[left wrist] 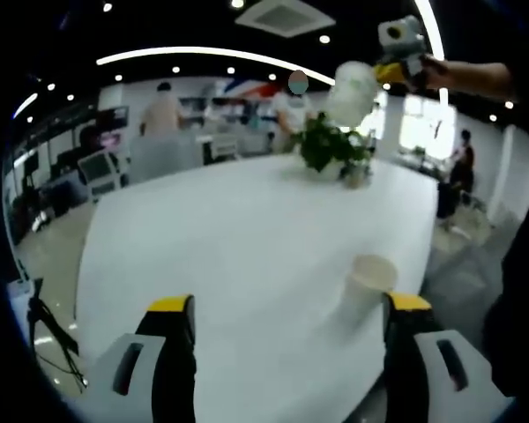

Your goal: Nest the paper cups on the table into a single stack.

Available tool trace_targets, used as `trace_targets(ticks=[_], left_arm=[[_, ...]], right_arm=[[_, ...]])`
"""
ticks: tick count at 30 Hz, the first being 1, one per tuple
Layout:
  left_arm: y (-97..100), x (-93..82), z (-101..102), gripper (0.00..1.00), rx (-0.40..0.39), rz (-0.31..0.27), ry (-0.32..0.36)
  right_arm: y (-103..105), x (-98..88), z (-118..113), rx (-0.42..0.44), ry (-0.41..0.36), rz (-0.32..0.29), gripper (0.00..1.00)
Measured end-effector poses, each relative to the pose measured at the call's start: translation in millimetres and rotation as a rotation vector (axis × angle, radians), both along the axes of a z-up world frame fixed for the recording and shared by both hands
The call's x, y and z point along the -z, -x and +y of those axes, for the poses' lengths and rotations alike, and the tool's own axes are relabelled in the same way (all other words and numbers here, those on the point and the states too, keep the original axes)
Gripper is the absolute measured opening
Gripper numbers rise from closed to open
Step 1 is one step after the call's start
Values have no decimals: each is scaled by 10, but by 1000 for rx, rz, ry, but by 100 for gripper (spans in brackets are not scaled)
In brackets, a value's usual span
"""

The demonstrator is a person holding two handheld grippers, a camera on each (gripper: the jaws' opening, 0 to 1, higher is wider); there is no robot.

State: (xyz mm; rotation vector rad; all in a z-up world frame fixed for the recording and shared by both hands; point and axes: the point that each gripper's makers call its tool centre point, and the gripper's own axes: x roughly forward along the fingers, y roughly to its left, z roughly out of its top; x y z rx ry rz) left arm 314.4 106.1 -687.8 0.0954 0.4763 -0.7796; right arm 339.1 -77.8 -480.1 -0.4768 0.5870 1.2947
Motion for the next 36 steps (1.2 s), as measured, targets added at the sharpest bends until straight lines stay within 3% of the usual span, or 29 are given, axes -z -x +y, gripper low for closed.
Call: trace_targets(ticks=[4, 6, 8, 16, 25, 36], left_arm=[[8, 26, -22, 86, 8, 2, -2], [9, 28, -39, 86, 10, 2, -2], [14, 31, -61, 86, 15, 2, -3], [42, 43, -72, 86, 23, 7, -13], [101, 92, -39, 86, 21, 19, -20], [180, 126, -4, 86, 14, 35, -17]], right_arm=[[146, -238, 51, -83, 61, -74, 0], [200, -262, 62, -137, 124, -141, 0], [281, -237, 96, -179, 149, -164, 0], [559, 256, 93, -361, 357, -251, 0], [795, 878, 169, -524, 461, -298, 0], [989, 1524, 282, -609, 488, -281, 0]])
